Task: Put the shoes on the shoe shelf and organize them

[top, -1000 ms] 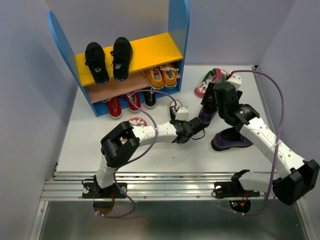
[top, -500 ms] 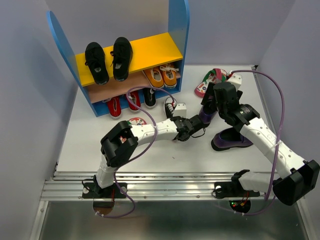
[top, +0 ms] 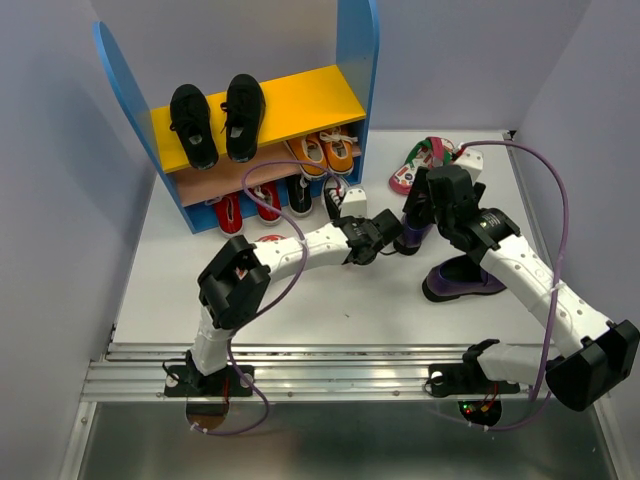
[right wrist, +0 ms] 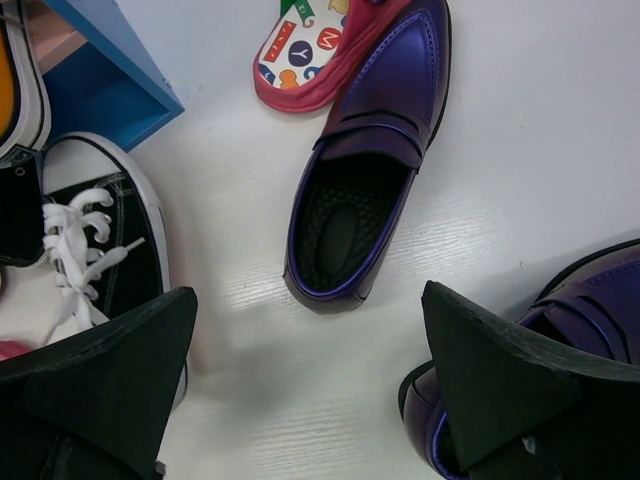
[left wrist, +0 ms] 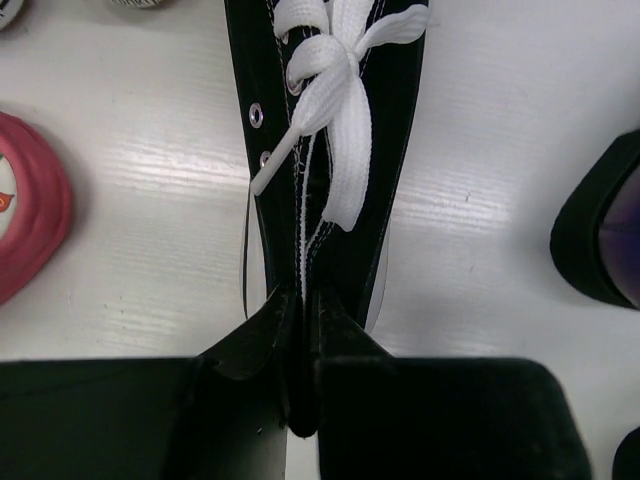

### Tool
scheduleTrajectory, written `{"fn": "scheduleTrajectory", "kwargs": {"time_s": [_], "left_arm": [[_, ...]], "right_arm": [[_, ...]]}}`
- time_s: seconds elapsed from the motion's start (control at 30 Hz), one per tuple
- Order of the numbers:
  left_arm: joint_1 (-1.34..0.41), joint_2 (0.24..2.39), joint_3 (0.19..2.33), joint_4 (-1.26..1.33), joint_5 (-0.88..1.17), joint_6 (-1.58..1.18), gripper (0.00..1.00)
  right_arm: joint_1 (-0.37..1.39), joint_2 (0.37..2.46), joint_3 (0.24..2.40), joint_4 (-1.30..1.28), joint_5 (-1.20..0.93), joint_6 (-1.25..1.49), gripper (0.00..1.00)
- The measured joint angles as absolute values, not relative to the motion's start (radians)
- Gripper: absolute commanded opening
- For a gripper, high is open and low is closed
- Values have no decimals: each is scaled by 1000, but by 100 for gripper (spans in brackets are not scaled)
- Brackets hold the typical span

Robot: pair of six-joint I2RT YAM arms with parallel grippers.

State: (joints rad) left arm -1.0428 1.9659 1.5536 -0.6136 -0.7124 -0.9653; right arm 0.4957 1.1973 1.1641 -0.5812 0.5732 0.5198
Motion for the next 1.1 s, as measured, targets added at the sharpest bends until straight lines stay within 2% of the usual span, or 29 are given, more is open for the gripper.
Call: {"fn": "scheduleTrajectory", "kwargs": {"time_s": [0.2,0.47,1.1], "left_arm": [[-979,1983,1593,-568,-711,-912,0],[-916,2101,1752,-521,-709,-836,0],[-823,2193,1798,-433,-700,-714,0]], "right_arm": [[496,1195,1166,-602,573,520,100],[495,1174,1166,-609,582,532,100],[492,1150,1170,-660,596,532,100]]}}
